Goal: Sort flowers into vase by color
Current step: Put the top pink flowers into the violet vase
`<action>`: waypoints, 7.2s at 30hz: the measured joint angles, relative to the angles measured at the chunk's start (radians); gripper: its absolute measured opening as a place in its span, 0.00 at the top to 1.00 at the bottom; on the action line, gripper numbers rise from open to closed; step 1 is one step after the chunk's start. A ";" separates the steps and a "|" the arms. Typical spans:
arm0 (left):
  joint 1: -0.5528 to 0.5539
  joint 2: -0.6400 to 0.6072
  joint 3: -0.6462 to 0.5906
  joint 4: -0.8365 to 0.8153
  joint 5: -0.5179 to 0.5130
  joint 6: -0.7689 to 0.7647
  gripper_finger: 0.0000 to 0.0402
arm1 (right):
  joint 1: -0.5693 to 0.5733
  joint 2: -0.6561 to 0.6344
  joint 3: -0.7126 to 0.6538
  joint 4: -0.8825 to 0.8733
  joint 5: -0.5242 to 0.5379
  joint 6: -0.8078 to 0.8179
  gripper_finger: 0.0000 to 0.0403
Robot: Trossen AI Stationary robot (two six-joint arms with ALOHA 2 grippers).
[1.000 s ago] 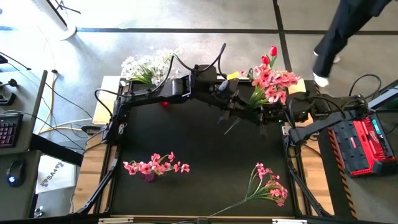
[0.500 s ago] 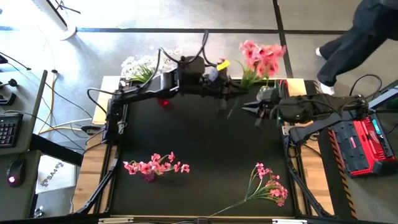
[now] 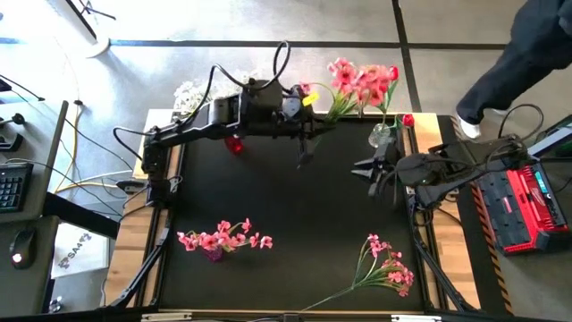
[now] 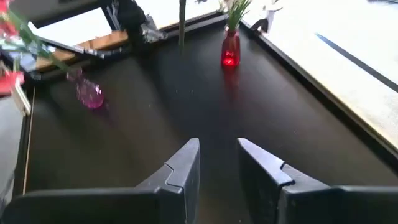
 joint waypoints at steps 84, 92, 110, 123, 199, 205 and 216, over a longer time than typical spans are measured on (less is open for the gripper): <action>-0.682 -1.158 -1.470 0.285 -0.603 -0.232 1.00 | 0.002 0.170 -0.330 0.629 0.085 0.310 0.77; -0.838 -1.262 -1.617 0.431 -0.696 -0.230 1.00 | 0.002 0.170 -0.330 0.619 0.084 0.341 0.77; -1.143 -1.319 -1.745 0.627 -0.785 -0.151 1.00 | 0.003 0.170 -0.330 0.473 0.056 0.604 0.77; -1.165 -1.313 -1.747 0.758 -0.771 -0.028 1.00 | 0.003 0.170 -0.330 0.490 0.059 0.629 0.77; -1.165 -1.726 -1.916 0.789 -0.767 0.023 0.20 | 0.416 0.529 -0.270 0.484 -0.826 1.298 0.52; -1.165 -1.726 -1.871 0.789 -0.831 0.245 0.20 | 0.421 0.639 -0.270 0.396 -0.818 0.975 0.52; -1.165 -1.720 -1.784 0.746 -0.858 0.225 0.20 | 0.470 0.719 -0.270 0.304 -0.780 0.630 0.59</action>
